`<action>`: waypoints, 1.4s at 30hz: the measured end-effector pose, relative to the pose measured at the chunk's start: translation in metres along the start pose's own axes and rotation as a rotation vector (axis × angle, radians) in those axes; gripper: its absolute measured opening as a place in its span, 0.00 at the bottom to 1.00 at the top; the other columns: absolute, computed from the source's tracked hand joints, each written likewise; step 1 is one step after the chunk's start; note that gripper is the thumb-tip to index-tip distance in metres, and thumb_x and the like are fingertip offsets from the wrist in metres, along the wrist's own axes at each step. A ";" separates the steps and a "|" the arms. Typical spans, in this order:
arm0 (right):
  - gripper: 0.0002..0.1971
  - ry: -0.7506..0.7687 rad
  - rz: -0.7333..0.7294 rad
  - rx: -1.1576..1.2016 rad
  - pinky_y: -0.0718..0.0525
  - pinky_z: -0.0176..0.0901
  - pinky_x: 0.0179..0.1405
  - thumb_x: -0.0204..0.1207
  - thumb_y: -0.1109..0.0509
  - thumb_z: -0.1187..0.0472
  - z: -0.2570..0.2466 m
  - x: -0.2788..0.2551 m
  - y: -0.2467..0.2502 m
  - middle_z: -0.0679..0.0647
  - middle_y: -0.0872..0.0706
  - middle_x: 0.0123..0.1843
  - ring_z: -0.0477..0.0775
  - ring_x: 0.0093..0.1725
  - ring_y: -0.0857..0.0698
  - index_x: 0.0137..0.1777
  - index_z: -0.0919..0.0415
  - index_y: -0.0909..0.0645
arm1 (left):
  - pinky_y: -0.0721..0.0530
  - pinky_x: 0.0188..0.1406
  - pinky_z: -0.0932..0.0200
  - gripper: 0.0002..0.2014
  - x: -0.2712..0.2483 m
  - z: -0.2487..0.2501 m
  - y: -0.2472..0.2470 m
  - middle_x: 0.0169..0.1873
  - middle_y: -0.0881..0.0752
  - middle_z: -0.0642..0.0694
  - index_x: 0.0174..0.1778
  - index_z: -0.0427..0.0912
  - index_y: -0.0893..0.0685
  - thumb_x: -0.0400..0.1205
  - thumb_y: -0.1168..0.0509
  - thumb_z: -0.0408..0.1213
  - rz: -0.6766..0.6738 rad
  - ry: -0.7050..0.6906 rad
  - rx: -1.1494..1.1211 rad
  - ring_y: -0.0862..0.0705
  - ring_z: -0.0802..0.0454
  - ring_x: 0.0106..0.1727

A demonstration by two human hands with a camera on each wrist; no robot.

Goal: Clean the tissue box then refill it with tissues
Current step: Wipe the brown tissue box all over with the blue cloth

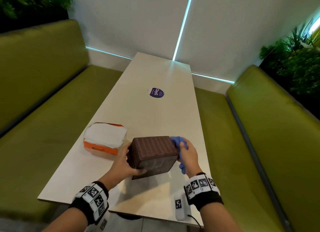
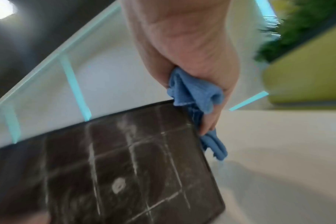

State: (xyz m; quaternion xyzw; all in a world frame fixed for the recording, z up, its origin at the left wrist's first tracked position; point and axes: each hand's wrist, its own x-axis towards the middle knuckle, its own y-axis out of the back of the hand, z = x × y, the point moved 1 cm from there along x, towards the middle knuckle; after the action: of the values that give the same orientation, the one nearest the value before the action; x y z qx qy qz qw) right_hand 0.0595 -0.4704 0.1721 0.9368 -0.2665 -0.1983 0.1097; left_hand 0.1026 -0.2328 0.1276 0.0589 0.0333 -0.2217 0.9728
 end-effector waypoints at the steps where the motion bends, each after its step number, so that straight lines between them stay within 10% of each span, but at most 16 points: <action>1: 0.16 -0.103 -0.087 0.218 0.30 0.33 0.16 0.85 0.39 0.49 0.009 0.000 0.009 0.63 0.14 0.52 0.52 0.24 0.17 0.72 0.43 0.29 | 0.22 0.68 0.57 0.56 0.001 -0.004 0.006 0.67 0.28 0.62 0.73 0.59 0.35 0.49 0.13 0.45 0.006 0.052 -0.073 0.27 0.65 0.69; 3: 0.29 -0.233 -0.262 0.523 0.22 0.35 0.21 0.78 0.28 0.49 0.023 -0.006 0.015 0.58 0.14 0.48 0.51 0.25 0.17 0.77 0.46 0.34 | 0.19 0.66 0.49 0.59 0.002 -0.008 0.017 0.69 0.23 0.51 0.76 0.56 0.36 0.50 0.11 0.43 0.026 0.139 -0.232 0.24 0.53 0.71; 6: 0.28 -0.189 -0.373 0.611 0.13 0.52 0.57 0.84 0.39 0.54 0.038 -0.024 0.000 0.55 0.14 0.63 0.64 0.64 0.14 0.82 0.47 0.41 | 0.17 0.63 0.44 0.56 0.004 -0.004 0.020 0.69 0.22 0.46 0.74 0.52 0.32 0.50 0.12 0.43 0.044 0.165 -0.363 0.20 0.46 0.68; 12: 0.31 -0.209 -0.535 0.542 0.27 0.58 0.76 0.59 0.14 0.53 0.032 -0.040 -0.028 0.73 0.21 0.71 0.75 0.75 0.27 0.62 0.64 0.15 | 0.13 0.57 0.49 0.46 -0.009 0.014 -0.002 0.67 0.17 0.43 0.74 0.52 0.29 0.60 0.16 0.31 -0.148 0.156 -0.506 0.16 0.44 0.66; 15: 0.22 -0.188 -0.560 0.462 0.18 0.46 0.58 0.60 0.16 0.60 0.025 -0.034 -0.019 0.65 0.13 0.64 0.66 0.63 0.16 0.55 0.61 0.11 | 0.20 0.69 0.45 0.48 -0.014 0.018 0.007 0.71 0.20 0.43 0.79 0.52 0.35 0.64 0.17 0.33 -0.322 0.138 -0.427 0.22 0.44 0.73; 17: 0.21 -0.136 -0.566 0.341 0.21 0.60 0.66 0.62 0.16 0.61 0.018 -0.033 -0.010 0.76 0.20 0.68 0.78 0.70 0.23 0.57 0.59 0.12 | 0.28 0.76 0.43 0.53 -0.013 0.020 0.019 0.75 0.25 0.49 0.80 0.55 0.39 0.63 0.16 0.38 -0.382 0.147 -0.357 0.27 0.49 0.77; 19: 0.18 -0.058 -0.612 0.170 0.17 0.67 0.56 0.65 0.16 0.58 0.004 -0.038 -0.002 0.83 0.19 0.60 0.82 0.56 0.17 0.54 0.55 0.12 | 0.36 0.80 0.45 0.64 -0.009 0.027 0.030 0.77 0.32 0.60 0.82 0.59 0.47 0.55 0.13 0.48 -0.338 0.177 -0.303 0.34 0.57 0.79; 21: 0.21 0.006 -0.644 0.037 0.28 0.45 0.29 0.63 0.15 0.56 -0.007 -0.040 0.004 0.65 0.12 0.42 0.59 0.29 0.24 0.55 0.54 0.15 | 0.41 0.81 0.48 0.67 -0.003 0.039 0.032 0.77 0.36 0.64 0.83 0.63 0.53 0.54 0.14 0.51 -0.351 0.149 -0.213 0.38 0.60 0.79; 26: 0.34 0.134 -0.639 -0.012 0.24 0.45 0.28 0.66 0.17 0.60 -0.028 -0.046 0.011 0.49 0.08 0.48 0.54 0.28 0.23 0.71 0.49 0.26 | 0.25 0.74 0.47 0.47 0.008 0.064 0.025 0.70 0.21 0.60 0.77 0.64 0.34 0.66 0.18 0.37 -0.351 0.054 -0.106 0.24 0.58 0.73; 31: 0.41 0.326 -0.119 0.037 0.17 0.28 0.40 0.77 0.26 0.54 -0.061 -0.057 0.035 0.39 0.16 0.60 0.34 0.44 0.17 0.79 0.29 0.48 | 0.16 0.56 0.62 0.42 0.008 0.058 0.016 0.63 0.19 0.62 0.66 0.67 0.28 0.61 0.15 0.40 -0.127 0.032 -0.071 0.20 0.60 0.66; 33: 0.38 0.428 -0.055 0.019 0.19 0.30 0.25 0.79 0.29 0.49 -0.080 -0.068 0.028 0.43 0.15 0.43 0.35 0.30 0.19 0.81 0.31 0.49 | 0.16 0.54 0.65 0.42 0.006 0.057 0.007 0.62 0.20 0.62 0.66 0.66 0.29 0.61 0.14 0.37 -0.052 0.012 -0.022 0.20 0.63 0.63; 35: 0.32 0.533 -0.100 -0.112 0.17 0.39 0.35 0.82 0.35 0.48 -0.096 -0.078 0.005 0.46 0.14 0.44 0.39 0.34 0.16 0.82 0.36 0.45 | 0.16 0.50 0.69 0.43 0.004 0.062 -0.006 0.58 0.18 0.62 0.67 0.60 0.28 0.61 0.15 0.33 -0.001 -0.033 0.002 0.17 0.68 0.57; 38: 0.21 0.617 -0.179 -0.582 0.36 0.57 0.80 0.86 0.44 0.48 -0.096 -0.077 -0.039 0.48 0.26 0.79 0.57 0.80 0.33 0.79 0.43 0.33 | 0.16 0.47 0.71 0.39 0.004 0.070 -0.021 0.52 0.14 0.63 0.60 0.60 0.26 0.61 0.17 0.24 0.011 -0.119 -0.014 0.16 0.72 0.53; 40: 0.19 0.603 -0.199 -0.718 0.48 0.60 0.84 0.88 0.48 0.50 -0.091 -0.072 -0.051 0.48 0.34 0.84 0.58 0.85 0.45 0.76 0.43 0.28 | 0.15 0.47 0.67 0.39 0.004 0.071 -0.023 0.54 0.14 0.60 0.58 0.61 0.25 0.61 0.18 0.22 0.033 -0.136 -0.033 0.15 0.67 0.56; 42: 0.18 0.533 -0.214 -0.603 0.36 0.58 0.79 0.88 0.48 0.51 -0.092 -0.063 -0.043 0.50 0.26 0.80 0.58 0.81 0.33 0.73 0.45 0.24 | 0.14 0.49 0.63 0.38 0.003 0.067 -0.018 0.55 0.15 0.58 0.57 0.64 0.25 0.59 0.19 0.26 0.064 -0.121 -0.028 0.15 0.63 0.56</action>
State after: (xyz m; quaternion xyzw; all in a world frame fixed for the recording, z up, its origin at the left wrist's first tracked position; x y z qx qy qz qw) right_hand 0.0690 -0.3909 0.2608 0.9037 -0.0599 -0.0281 0.4230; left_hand 0.1001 -0.2589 0.1923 0.0329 -0.0246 -0.1933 0.9803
